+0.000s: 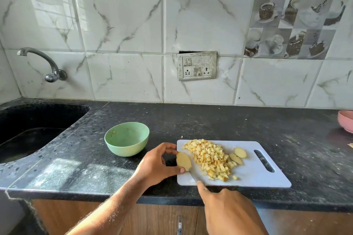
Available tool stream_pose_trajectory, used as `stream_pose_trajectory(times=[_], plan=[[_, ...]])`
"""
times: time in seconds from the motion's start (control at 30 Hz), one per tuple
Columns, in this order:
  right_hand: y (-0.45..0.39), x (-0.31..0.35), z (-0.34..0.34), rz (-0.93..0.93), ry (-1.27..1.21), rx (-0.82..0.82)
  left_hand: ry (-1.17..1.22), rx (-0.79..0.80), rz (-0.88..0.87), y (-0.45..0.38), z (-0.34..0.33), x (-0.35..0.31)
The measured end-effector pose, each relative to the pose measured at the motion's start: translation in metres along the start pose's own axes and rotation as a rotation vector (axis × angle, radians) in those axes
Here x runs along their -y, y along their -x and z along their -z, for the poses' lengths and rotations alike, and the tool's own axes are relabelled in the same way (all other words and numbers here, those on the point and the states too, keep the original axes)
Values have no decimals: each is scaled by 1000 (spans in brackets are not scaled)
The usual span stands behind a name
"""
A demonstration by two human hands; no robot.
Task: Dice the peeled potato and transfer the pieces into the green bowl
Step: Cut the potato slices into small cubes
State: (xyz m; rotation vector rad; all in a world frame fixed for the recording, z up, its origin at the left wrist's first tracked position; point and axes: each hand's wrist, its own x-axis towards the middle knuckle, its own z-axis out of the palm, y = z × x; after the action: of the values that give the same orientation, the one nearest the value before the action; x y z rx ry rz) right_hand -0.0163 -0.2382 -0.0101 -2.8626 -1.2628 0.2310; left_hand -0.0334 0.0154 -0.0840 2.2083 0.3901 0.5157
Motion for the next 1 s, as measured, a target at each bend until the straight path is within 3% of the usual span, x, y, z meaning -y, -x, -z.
stream_pose_trajectory(times=[0.37, 0.57, 1.0], plan=[[-5, -10, 9, 57, -58, -412, -1, 46, -35, -2, 5, 4], [-43, 5, 5, 32, -112, -424, 2, 22, -48, -5, 3, 7], [-78, 16, 7, 54, 19, -328, 46, 21, -9, -5, 2, 8]])
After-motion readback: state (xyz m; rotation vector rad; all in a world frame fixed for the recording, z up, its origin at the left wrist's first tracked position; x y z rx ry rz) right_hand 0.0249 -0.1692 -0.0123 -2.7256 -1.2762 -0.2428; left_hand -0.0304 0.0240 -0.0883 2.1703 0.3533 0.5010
